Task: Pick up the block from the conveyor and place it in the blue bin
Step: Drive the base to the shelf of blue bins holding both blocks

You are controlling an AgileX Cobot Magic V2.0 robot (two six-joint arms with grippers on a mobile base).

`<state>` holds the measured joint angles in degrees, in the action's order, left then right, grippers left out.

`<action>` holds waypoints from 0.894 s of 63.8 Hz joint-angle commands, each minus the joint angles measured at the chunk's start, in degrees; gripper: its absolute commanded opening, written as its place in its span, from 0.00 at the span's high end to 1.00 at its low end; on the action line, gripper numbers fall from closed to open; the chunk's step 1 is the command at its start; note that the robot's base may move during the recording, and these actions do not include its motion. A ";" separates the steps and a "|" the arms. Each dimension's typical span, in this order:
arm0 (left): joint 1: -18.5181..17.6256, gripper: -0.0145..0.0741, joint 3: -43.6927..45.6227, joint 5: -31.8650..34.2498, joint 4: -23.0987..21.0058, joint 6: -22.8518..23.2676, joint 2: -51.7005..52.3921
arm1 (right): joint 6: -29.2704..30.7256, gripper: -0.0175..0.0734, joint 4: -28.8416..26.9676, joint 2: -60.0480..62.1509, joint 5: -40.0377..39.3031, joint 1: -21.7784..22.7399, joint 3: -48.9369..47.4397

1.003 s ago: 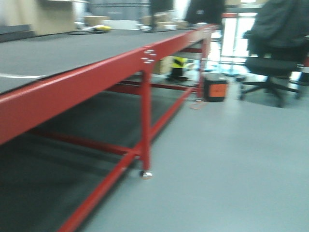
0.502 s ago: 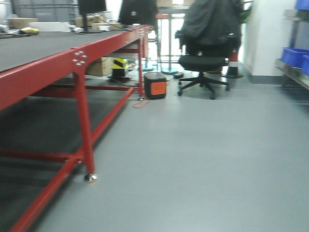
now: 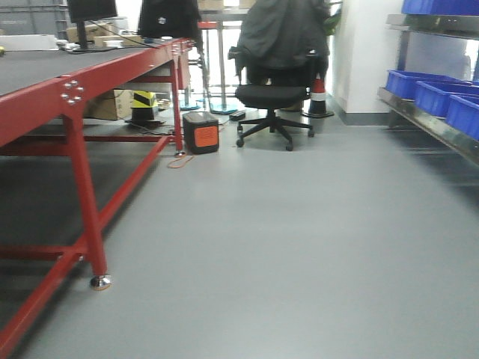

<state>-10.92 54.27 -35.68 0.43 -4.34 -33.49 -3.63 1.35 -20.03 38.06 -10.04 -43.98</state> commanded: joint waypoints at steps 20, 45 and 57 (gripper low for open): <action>-0.33 0.96 0.08 1.24 -0.09 0.42 0.22 | 0.07 0.98 0.33 0.12 -1.33 0.20 0.00; -0.33 0.96 0.08 1.24 -0.09 0.42 0.22 | 0.07 0.98 0.33 0.12 -1.33 0.20 0.00; -0.33 0.96 0.08 1.24 -0.09 0.42 0.22 | 0.07 0.98 0.33 0.12 -1.33 0.20 0.00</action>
<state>-10.92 54.27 -35.68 0.43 -4.34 -33.49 -3.63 1.35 -20.03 38.06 -10.04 -43.98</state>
